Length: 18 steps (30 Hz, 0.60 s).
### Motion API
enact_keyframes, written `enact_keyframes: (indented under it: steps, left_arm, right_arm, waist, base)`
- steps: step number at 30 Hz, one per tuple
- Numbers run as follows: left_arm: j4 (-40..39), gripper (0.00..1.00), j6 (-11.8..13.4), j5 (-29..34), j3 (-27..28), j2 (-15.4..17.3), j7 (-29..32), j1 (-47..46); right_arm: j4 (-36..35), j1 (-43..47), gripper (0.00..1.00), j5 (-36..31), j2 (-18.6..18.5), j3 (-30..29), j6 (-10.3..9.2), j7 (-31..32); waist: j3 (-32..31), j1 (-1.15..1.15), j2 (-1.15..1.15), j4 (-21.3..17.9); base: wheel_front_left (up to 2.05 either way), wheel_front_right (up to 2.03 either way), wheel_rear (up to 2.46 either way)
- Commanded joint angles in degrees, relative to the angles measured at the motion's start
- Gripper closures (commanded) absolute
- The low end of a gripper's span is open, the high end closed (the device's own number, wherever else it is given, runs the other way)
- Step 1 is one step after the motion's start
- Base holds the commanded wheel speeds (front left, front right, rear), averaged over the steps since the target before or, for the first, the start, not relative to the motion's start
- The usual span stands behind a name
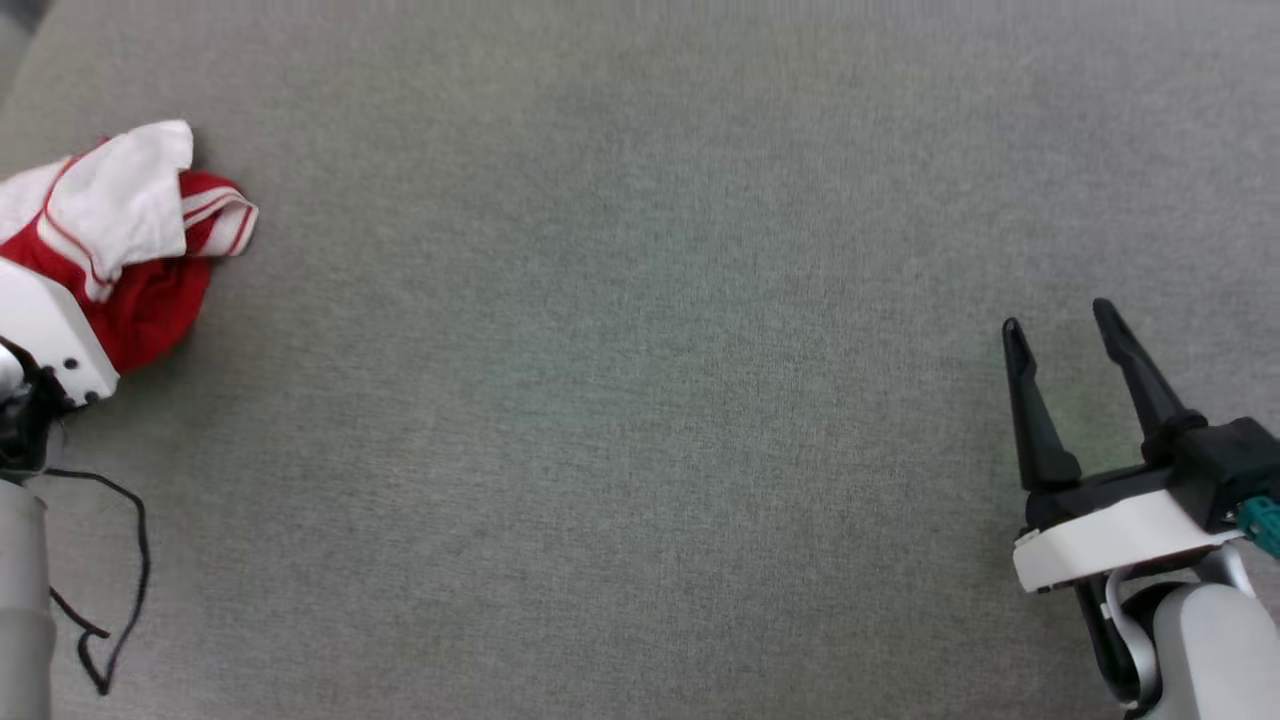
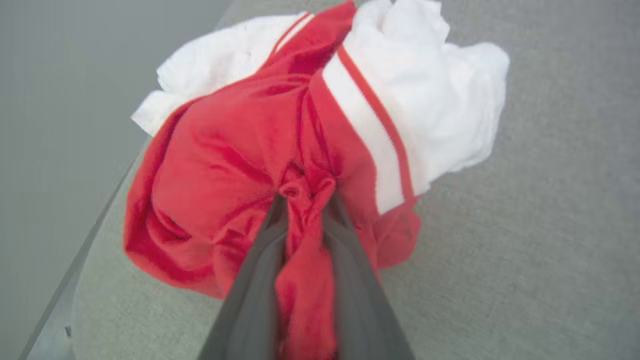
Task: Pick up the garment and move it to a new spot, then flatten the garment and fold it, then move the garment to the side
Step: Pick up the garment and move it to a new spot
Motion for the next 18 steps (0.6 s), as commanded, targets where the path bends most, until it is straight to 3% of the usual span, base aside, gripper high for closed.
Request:
enact_keyframes:
  steps: [1,6,12,18]
  left_arm:
    - [-0.78,1.00,-0.25,0.66,-0.06,0.78,-3.11,-0.79]
    - [-1.94,1.00,-0.85,2.34,-0.76,1.33,-13.00,-1.88]
    - [-1.59,1.00,-1.31,3.60,-1.68,-0.32,-24.63,-1.15]
    - [-2.08,1.00,-1.24,3.57,-3.25,-4.74,-33.32,2.19]
  right_arm:
    - [0.41,0.83,0.00,-0.50,0.63,-0.02,-0.04,-0.23]
    - [1.33,2.17,0.00,-0.77,2.08,-0.40,-0.04,-0.36]
    - [2.14,4.24,0.00,-1.09,3.44,-0.81,-0.03,-0.23]
    - [2.39,6.28,0.00,-1.34,4.34,-0.80,-0.04,0.24]
  waist:
    - [-3.57,-0.01,0.00,0.53]
    - [-8.17,-0.01,0.00,0.16]
    - [-13.09,-0.01,0.00,-1.06]
    - [-17.21,-0.01,0.00,-2.94]
  base:
    - [0.00,0.00,0.00]
    - [0.00,0.00,0.00]
    - [0.00,0.00,0.00]
    - [0.00,0.00,0.00]
